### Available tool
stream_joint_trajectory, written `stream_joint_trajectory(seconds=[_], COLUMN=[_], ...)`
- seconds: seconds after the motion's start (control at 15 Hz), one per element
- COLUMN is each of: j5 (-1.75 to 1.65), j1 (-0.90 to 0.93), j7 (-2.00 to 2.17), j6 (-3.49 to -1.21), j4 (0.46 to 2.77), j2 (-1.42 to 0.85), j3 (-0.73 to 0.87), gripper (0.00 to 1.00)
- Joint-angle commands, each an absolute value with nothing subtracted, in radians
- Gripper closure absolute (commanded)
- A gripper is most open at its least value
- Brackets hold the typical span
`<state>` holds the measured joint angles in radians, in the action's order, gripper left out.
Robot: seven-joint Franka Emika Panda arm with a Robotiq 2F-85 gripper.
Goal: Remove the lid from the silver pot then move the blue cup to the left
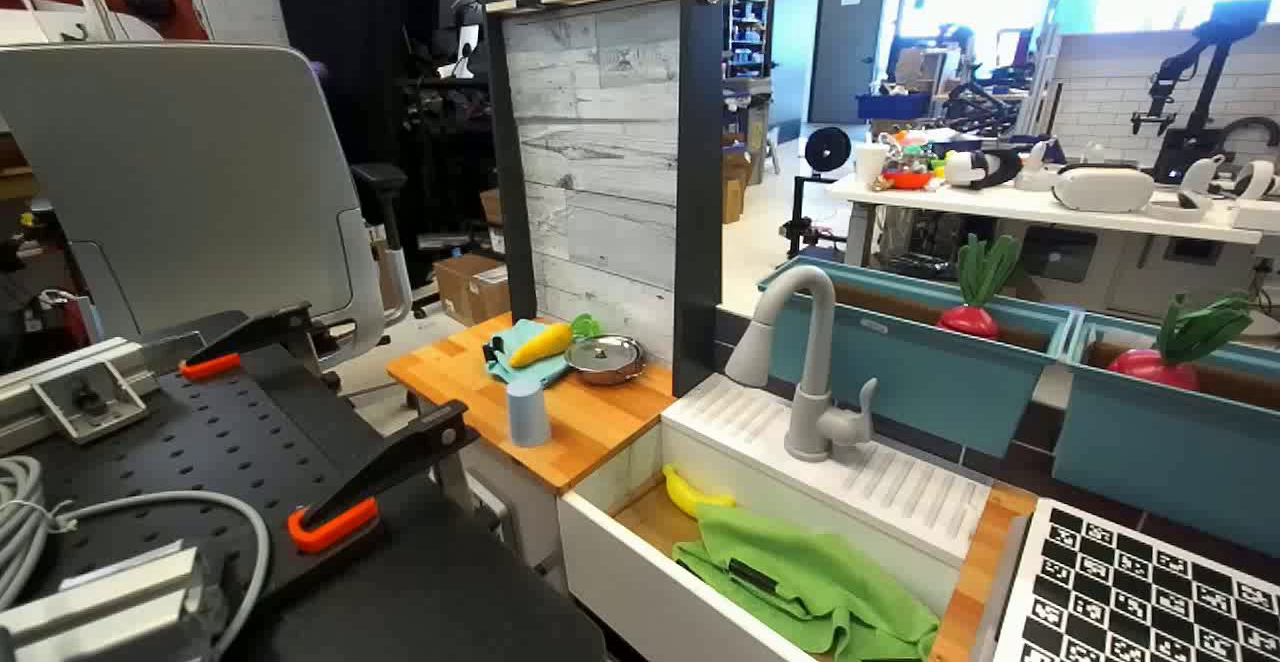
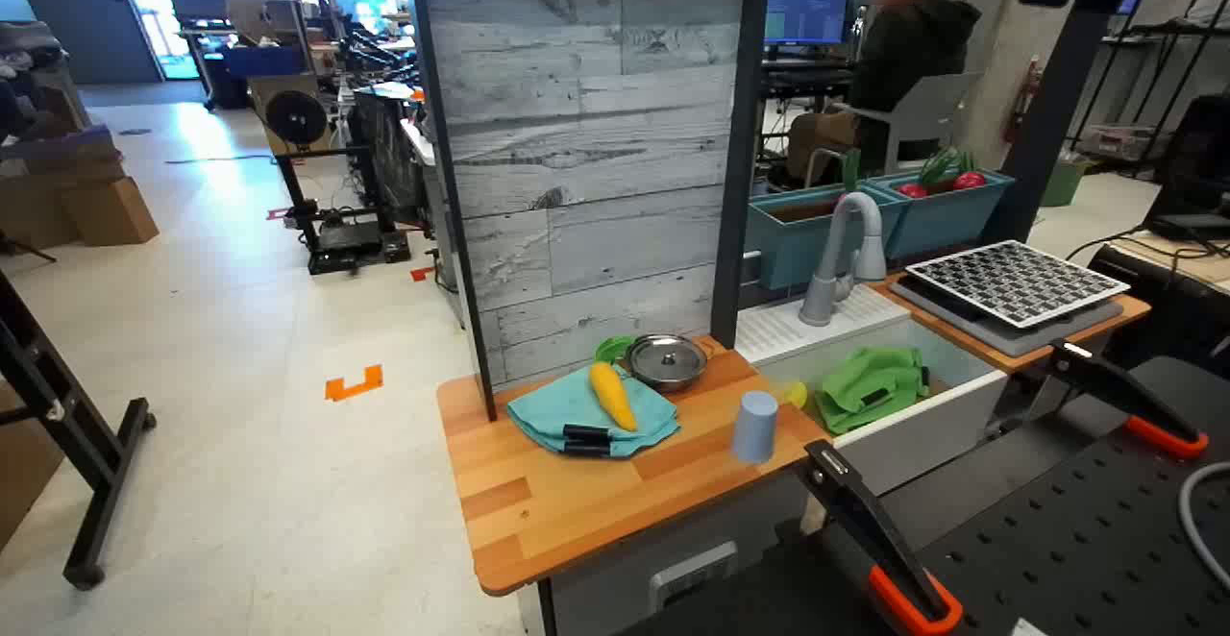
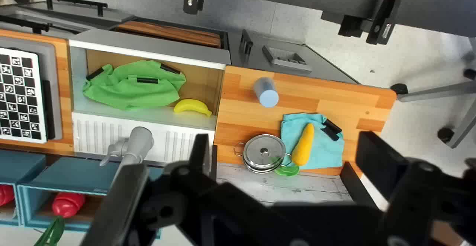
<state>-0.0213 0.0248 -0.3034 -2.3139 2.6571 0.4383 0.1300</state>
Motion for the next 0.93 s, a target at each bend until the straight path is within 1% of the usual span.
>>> stream_joint_trajectory(seconds=[0.0,0.4,0.87], j5=[-0.017,-0.017,0.002], j1=[0.018,0.018,0.027], j7=[-0.306,-0.306,-0.248], j6=[-2.312,-2.312,-2.466], j4=[2.656,2.656,2.618], j2=[0.438,0.438,0.228], j3=[0.122,0.122,0.095], gripper=[0.00,0.00,0.00])
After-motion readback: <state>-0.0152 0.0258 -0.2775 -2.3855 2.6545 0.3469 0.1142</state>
